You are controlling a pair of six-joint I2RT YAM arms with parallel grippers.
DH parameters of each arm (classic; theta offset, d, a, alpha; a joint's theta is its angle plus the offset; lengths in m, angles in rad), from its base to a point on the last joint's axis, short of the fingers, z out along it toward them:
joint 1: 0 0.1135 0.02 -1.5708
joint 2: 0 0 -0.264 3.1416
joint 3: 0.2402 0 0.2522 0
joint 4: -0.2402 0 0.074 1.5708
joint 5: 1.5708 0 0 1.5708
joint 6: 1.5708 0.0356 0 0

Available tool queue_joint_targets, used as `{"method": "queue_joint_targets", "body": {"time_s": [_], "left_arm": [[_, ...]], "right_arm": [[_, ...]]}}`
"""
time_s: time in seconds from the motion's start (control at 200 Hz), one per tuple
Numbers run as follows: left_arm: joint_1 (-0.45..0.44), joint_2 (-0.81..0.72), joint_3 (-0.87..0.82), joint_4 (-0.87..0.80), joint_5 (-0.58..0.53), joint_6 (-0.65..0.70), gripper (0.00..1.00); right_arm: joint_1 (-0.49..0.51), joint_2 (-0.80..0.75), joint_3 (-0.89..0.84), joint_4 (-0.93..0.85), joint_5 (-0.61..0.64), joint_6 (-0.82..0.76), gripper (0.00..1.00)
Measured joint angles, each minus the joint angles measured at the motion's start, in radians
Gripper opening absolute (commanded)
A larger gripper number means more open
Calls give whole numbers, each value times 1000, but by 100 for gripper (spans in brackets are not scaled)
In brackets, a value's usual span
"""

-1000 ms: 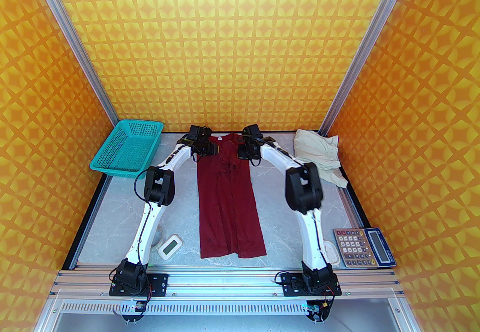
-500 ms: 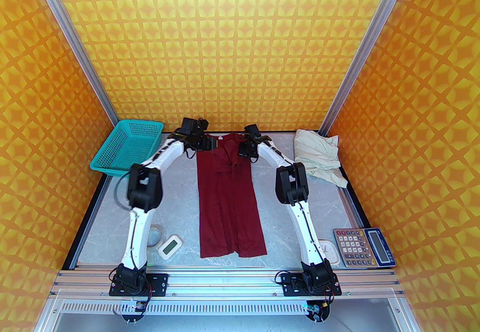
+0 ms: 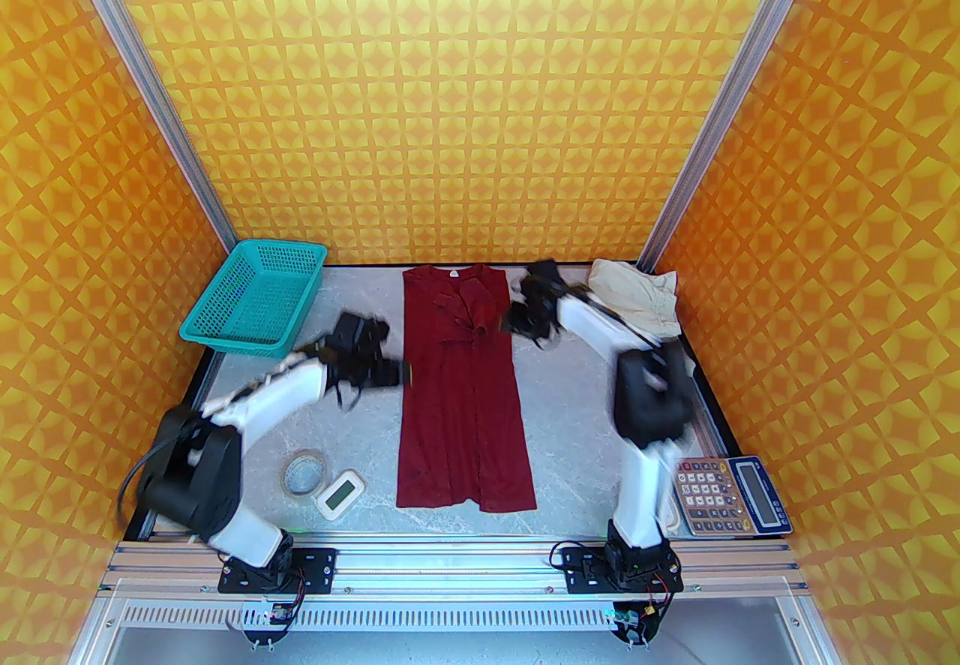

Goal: Fold and stack the mixed laundry pile

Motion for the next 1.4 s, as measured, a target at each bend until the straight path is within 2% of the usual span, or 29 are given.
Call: {"method": "queue_joint_targets", "body": {"time_s": [0.085, 0.2, 0.33, 0.505, 0.79, 0.88, 1.06, 1.165, 1.26, 1.4], "left_arm": [[-80, -71, -80, -21, -2, -65, 59], [-200, -142, -164, -50, -4, -165, 63], [-323, -190, -246, -67, -4, -278, 64], [-412, -195, -342, -69, -5, -399, 67], [-432, -196, -348, -59, -24, -463, 68], [-435, -196, -349, -56, -31, -472, 62], [-436, -169, -341, -78, -54, -480, 40], [-438, -165, -338, -101, -78, -481, 15], [-448, -170, -343, -66, -87, -478, 0], [-455, -234, -342, -37, -101, -473, 0]], "right_arm": [[11, -195, -232, -19, -37, -1, 43], [48, -358, -496, -84, -61, -3, 50], [131, -512, -694, -164, -95, 26, 51], [237, -609, -771, -172, -117, 100, 51], [315, -612, -832, -123, -123, 181, 46], [320, -612, -838, -116, -120, 203, 40], [333, -606, -840, -117, -91, 243, 22], [353, -607, -842, -90, -98, 259, 10], [359, -631, -841, -82, -102, 269, 4], [359, -684, -818, -97, -100, 277, 0]]}}
